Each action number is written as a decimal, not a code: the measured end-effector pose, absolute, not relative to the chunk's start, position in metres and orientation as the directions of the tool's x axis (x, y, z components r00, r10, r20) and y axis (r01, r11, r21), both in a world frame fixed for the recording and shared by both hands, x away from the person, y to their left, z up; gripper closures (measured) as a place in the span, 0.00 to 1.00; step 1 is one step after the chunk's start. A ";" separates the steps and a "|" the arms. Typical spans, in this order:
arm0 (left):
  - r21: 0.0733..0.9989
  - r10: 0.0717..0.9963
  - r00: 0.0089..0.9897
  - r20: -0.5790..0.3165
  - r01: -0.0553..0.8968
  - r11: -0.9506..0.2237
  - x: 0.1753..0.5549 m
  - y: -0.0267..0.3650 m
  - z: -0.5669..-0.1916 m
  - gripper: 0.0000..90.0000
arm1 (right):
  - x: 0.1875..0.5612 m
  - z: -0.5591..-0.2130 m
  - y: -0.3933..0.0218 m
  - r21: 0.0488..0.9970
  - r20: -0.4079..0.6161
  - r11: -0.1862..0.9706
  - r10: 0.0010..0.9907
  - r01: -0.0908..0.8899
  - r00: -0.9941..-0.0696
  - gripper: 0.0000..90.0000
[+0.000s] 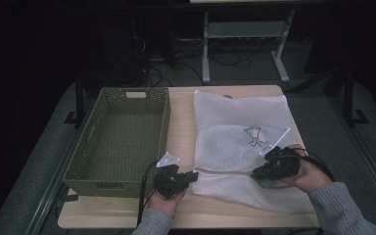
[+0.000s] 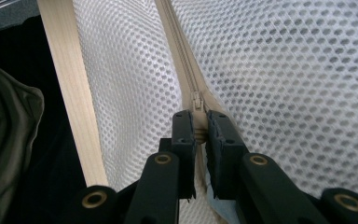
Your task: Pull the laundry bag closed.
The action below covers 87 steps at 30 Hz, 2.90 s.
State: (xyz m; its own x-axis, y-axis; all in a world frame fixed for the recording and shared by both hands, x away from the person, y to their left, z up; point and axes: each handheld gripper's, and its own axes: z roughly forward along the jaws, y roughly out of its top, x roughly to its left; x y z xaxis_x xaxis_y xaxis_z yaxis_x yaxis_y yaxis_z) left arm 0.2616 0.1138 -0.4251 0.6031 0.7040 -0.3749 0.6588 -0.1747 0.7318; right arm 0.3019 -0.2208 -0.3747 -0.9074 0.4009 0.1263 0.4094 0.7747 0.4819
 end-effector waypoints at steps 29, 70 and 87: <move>0.734 0.714 0.602 -0.358 0.654 -0.182 0.260 0.115 -0.421 0.95 | 0.302 -0.388 -0.248 0.497 0.158 0.739 0.439 0.455 -0.885 0.91; 0.734 0.736 0.598 -0.316 0.646 -0.210 0.260 0.117 -0.411 0.95 | 0.299 -0.401 -0.283 0.520 0.191 0.687 0.485 0.507 -0.853 0.90; 0.728 0.736 0.596 -0.320 0.652 -0.212 0.260 0.118 -0.411 0.95 | 0.293 -0.404 -0.299 0.538 0.192 0.662 0.508 0.523 -0.840 0.90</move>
